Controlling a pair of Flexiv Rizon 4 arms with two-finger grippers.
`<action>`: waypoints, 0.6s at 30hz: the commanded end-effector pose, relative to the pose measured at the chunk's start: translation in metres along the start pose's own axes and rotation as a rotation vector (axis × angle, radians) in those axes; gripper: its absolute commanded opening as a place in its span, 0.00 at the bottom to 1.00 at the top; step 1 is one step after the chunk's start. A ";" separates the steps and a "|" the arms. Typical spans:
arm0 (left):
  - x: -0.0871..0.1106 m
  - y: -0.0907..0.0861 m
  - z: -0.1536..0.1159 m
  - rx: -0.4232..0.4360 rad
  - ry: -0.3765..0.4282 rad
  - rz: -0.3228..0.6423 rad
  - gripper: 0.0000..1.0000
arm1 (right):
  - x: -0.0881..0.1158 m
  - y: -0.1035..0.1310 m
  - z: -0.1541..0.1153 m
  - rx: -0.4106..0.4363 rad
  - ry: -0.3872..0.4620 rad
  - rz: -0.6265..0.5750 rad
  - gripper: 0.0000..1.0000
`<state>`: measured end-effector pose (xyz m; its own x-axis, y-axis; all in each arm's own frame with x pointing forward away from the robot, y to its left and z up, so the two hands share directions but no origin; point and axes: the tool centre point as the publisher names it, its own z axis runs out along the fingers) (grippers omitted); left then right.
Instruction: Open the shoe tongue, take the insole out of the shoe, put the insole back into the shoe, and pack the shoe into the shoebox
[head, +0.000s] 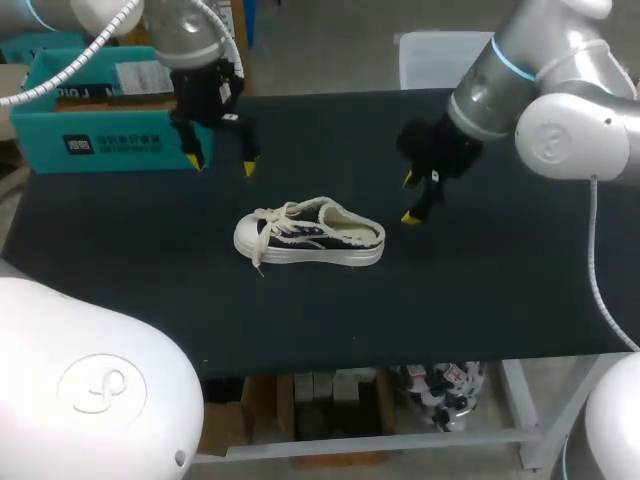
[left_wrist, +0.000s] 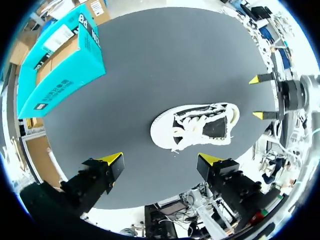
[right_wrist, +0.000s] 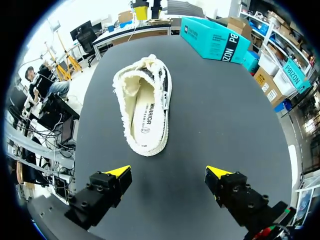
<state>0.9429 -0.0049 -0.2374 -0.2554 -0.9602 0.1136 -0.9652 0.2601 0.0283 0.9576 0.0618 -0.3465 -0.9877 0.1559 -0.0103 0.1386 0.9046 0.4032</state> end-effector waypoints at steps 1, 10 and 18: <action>0.005 0.000 0.006 -0.021 -0.013 -0.065 1.00 | 0.013 -0.008 0.018 -0.060 -0.038 0.030 1.00; 0.005 0.002 0.003 -0.046 -0.134 0.030 1.00 | 0.018 -0.008 0.022 -0.044 -0.019 0.043 1.00; 0.024 0.011 0.018 -0.014 -0.076 -0.145 1.00 | 0.026 -0.004 0.038 -0.066 -0.026 0.029 1.00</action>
<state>0.9310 -0.0230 -0.2421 -0.1702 -0.9854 0.0105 -0.9822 0.1705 0.0795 0.9380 0.0737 -0.3706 -0.9816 0.1906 -0.0080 0.1659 0.8736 0.4574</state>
